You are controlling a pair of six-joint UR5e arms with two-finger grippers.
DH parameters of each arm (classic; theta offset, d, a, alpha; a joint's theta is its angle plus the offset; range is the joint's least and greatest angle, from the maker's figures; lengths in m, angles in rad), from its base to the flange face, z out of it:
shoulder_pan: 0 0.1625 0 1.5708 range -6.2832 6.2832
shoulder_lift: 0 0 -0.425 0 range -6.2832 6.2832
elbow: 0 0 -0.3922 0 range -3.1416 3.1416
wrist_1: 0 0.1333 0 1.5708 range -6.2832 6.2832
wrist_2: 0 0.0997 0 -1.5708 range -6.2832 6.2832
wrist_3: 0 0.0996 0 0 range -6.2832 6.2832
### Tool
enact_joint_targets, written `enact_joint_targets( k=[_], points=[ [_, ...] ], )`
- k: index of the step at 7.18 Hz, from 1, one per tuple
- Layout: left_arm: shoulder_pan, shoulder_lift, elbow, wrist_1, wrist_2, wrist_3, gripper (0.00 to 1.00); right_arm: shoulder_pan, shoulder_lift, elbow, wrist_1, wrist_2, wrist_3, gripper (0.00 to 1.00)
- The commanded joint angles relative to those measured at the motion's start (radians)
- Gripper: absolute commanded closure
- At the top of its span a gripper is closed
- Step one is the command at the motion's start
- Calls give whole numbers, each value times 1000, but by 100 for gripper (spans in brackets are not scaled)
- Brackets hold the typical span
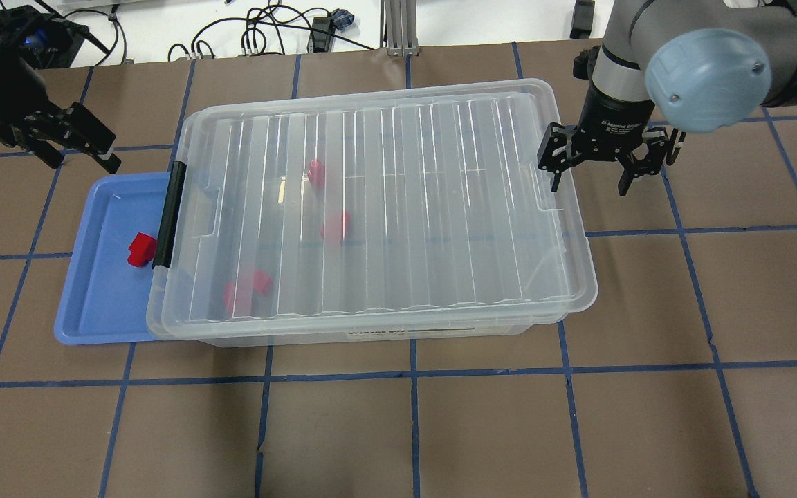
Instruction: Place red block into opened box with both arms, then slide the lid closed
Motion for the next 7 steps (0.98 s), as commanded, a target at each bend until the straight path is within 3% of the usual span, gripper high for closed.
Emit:
enact_joint_targets(
  k=[1, 3, 5, 7],
  points=[
    [106, -129, -39, 152, -5, 184, 0, -2, 17, 0, -6, -1, -1, 0],
    [116, -214, -111, 267, -25, 244, 0, -11, 33, 2, -18, -27, -3, 0],
    [114, -213, -188, 319, -70, 342, 0, -16, 39, 0, -21, -85, -7, 0],
    [114, -211, -281, 478, -67, 341, 0, -43, 43, 0, -43, -121, -21, 0]
  ],
)
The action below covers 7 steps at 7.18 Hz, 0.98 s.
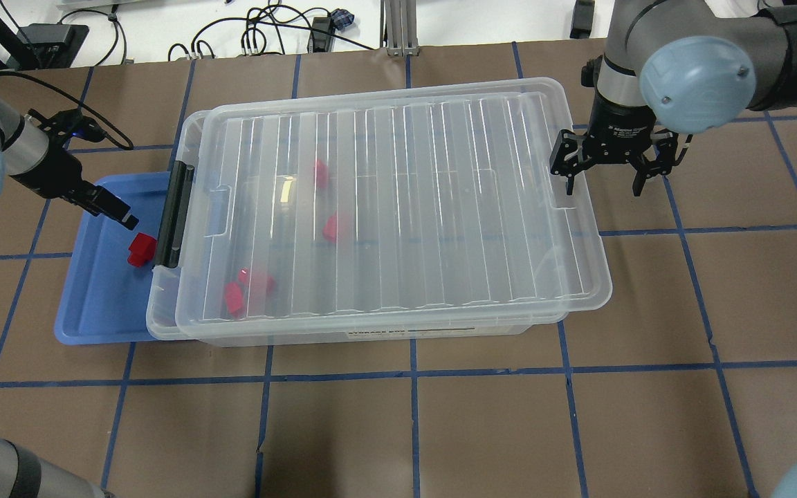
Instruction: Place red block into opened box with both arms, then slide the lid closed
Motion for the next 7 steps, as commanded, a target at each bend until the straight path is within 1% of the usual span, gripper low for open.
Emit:
enact_joint_targets(
  k=[1, 2, 3, 4, 6, 7],
  points=[
    [5, 1, -88, 137, -1, 4, 0, -49, 1, -3, -16, -37, -42, 0],
    [9, -2, -110, 145, -3, 6, 0, -85, -2, -9, -15, -66, -89, 0],
    [9, -9, -134, 178, 2, 10, 0, -124, -4, -10, -15, -77, -118, 0],
    [9, -16, -151, 238, 5, 13, 0, -156, -5, -12, -15, -77, -158, 0],
    [11, -30, -173, 243, 11, 13, 0, -175, -7, -17, -28, -100, -198, 0],
    [11, -33, -173, 243, 11, 13, 0, -178, -6, -14, -31, -129, -212, 0]
  ],
)
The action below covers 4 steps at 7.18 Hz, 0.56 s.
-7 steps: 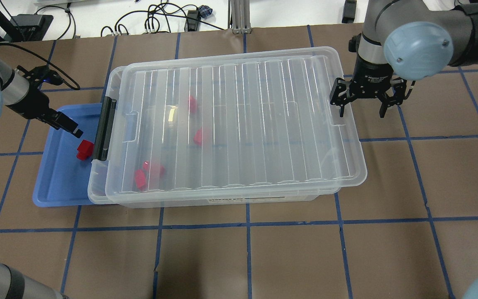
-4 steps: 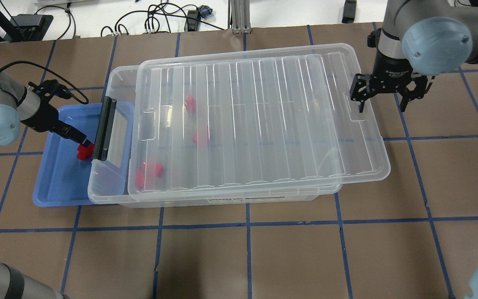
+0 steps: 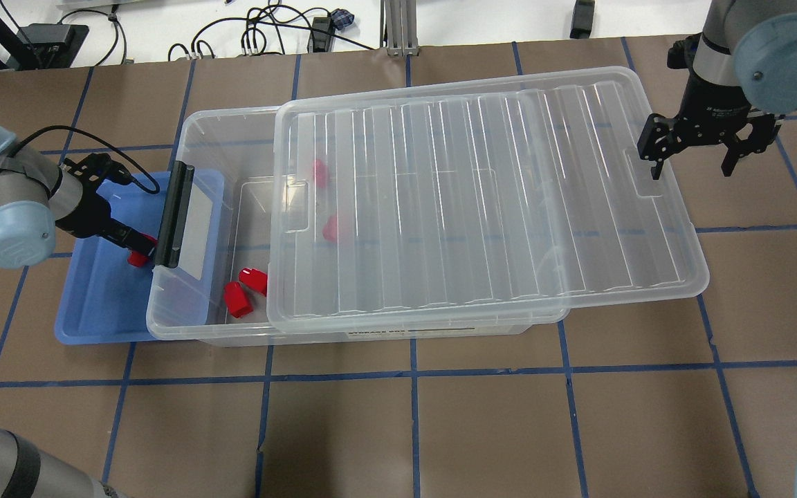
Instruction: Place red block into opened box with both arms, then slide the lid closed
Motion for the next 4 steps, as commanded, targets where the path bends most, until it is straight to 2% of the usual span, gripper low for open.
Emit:
enact_joint_targets(
  k=[1, 4],
  points=[
    [0, -10, -5, 3, 1, 0, 0, -12, 1, 1, -23, -49, -54, 0],
    [0, -39, -5, 5, -1, 0, 0, -13, 2, 1, -30, -115, -64, 0]
  ],
)
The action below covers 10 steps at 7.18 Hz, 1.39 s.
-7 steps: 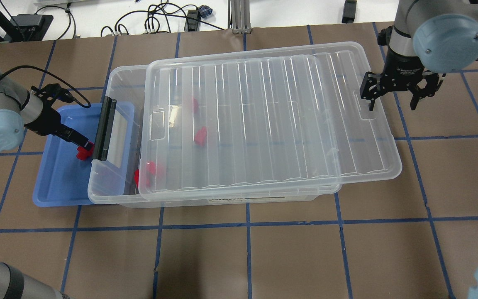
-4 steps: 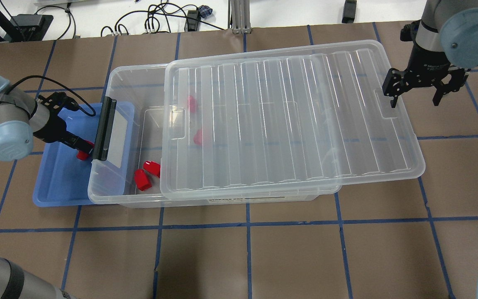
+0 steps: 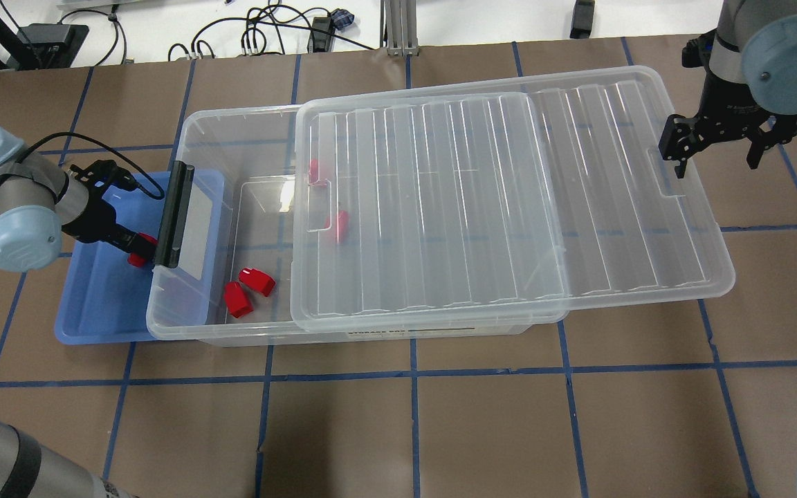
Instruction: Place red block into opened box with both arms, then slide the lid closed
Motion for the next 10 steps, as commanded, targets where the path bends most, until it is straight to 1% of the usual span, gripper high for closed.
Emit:
enact_joint_targets(
  k=[1, 2, 3, 4, 5, 6, 7, 8, 9, 10],
  points=[
    [-1, -20, 2, 1, 0, 4, 27, -7, 2, 0, -5, -25, -32, 0],
    [-2, -16, 18, 2, 11, 22, 87, -22, 2, 2, -8, -25, -48, 0],
    [-4, -13, 23, 7, 37, 22, 100, -28, 2, 0, -10, -25, -54, 0],
    [-11, 1, 23, 7, 39, 19, 100, -28, 2, 0, -10, -25, -54, 0],
    [-19, 18, 51, -5, 46, 19, 100, -28, 2, 0, -11, -25, -54, 0],
    [-30, 30, 122, -78, 80, 21, 100, -27, -7, -3, -5, -14, -49, 0],
    [-39, 54, 223, -211, 85, 19, 100, -30, -10, -5, 1, -11, -52, 0],
    [-56, 68, 362, -434, 83, 2, 100, -27, -30, -23, 7, -1, -49, 0],
    [-106, 85, 481, -574, 86, -63, 100, -27, -51, -43, 35, 74, -34, 0],
    [-176, 96, 552, -667, 79, -167, 100, -18, -97, -66, 85, 97, -31, 0]
  ],
)
